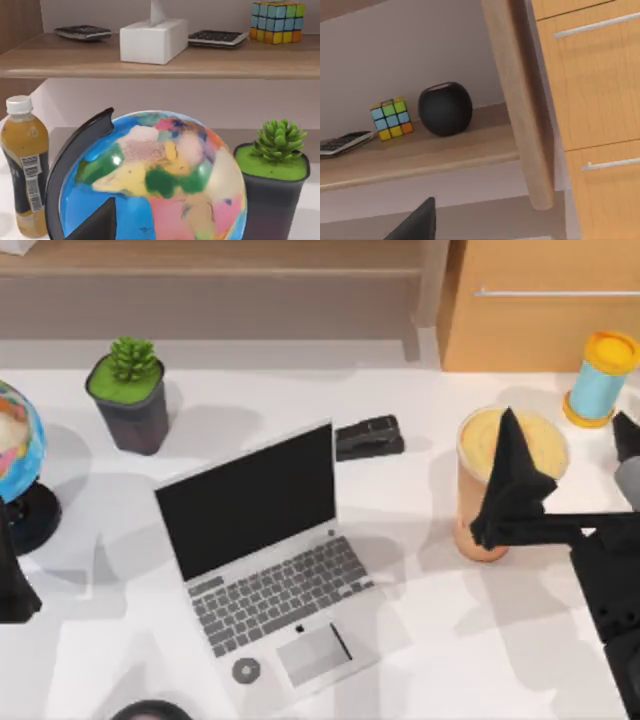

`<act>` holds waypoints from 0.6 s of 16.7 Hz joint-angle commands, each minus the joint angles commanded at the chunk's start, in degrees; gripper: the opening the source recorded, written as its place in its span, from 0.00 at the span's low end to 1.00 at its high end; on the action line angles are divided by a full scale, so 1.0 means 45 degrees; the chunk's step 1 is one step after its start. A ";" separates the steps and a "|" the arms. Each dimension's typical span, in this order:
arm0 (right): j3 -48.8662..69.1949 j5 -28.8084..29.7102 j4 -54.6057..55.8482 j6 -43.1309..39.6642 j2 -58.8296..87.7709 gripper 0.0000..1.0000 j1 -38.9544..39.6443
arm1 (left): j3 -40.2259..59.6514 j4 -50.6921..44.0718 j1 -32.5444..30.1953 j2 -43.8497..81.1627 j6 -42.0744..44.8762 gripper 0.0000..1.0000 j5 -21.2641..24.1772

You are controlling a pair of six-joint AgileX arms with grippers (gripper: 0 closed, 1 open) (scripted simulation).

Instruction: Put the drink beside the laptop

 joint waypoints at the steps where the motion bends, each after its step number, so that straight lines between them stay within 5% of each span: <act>1: 0.0029 0.0578 0.0513 0.0099 0.1012 1.00 0.0404 | 0.0000 0.0000 0.0000 0.0000 0.0000 1.00 0.0000; 10: 0.0019 0.4355 0.2794 0.0329 0.7432 1.00 0.2281 | 0.0000 0.0000 0.0000 0.0000 0.0000 1.00 0.0000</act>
